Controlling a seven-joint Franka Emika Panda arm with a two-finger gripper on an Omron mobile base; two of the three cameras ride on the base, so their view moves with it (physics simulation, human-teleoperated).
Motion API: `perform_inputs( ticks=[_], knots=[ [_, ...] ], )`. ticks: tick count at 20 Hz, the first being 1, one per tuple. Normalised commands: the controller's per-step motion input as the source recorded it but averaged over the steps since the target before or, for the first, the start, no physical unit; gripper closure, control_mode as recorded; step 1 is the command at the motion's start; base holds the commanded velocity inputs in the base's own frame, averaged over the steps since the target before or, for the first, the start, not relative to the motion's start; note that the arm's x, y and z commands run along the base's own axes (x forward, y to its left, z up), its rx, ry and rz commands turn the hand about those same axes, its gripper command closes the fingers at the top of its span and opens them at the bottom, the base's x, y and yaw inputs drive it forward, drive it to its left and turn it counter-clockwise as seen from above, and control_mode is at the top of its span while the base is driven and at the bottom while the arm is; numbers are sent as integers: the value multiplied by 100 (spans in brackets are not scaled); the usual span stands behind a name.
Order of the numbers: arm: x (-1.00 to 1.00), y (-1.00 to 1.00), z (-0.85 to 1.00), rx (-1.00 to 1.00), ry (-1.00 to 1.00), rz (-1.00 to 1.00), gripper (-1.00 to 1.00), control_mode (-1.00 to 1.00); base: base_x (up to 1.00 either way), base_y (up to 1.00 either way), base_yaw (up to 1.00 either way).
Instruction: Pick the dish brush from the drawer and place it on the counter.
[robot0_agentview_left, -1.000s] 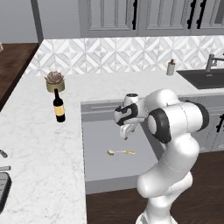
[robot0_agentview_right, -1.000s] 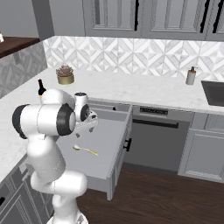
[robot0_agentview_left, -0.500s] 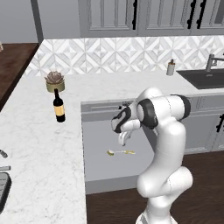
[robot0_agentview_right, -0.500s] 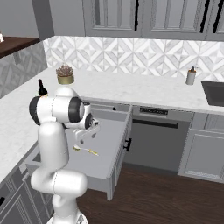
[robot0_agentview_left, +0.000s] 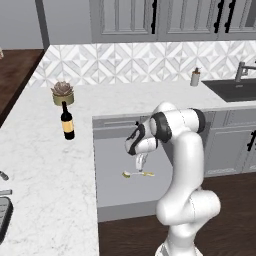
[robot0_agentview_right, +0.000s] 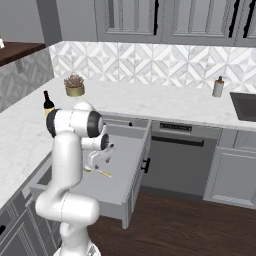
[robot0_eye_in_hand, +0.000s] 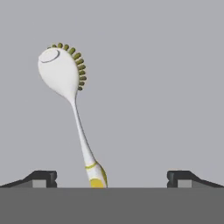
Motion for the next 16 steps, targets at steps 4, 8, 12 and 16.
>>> perform_inputs(
  ticks=[4, 8, 12, 16],
  knots=[
    [-10, 0, -36, 0, 15, 10, -100, -100, 0, 0, 0],
    [15, 0, -32, 0, 1, 7, -100, -100, 0, 0, 0],
    [-2, 0, -63, 0, 3, 4, -100, -100, 0, 0, 0],
    [-8, 0, -47, 0, 5, 1, -100, -100, 0, 0, 0]
  ],
)
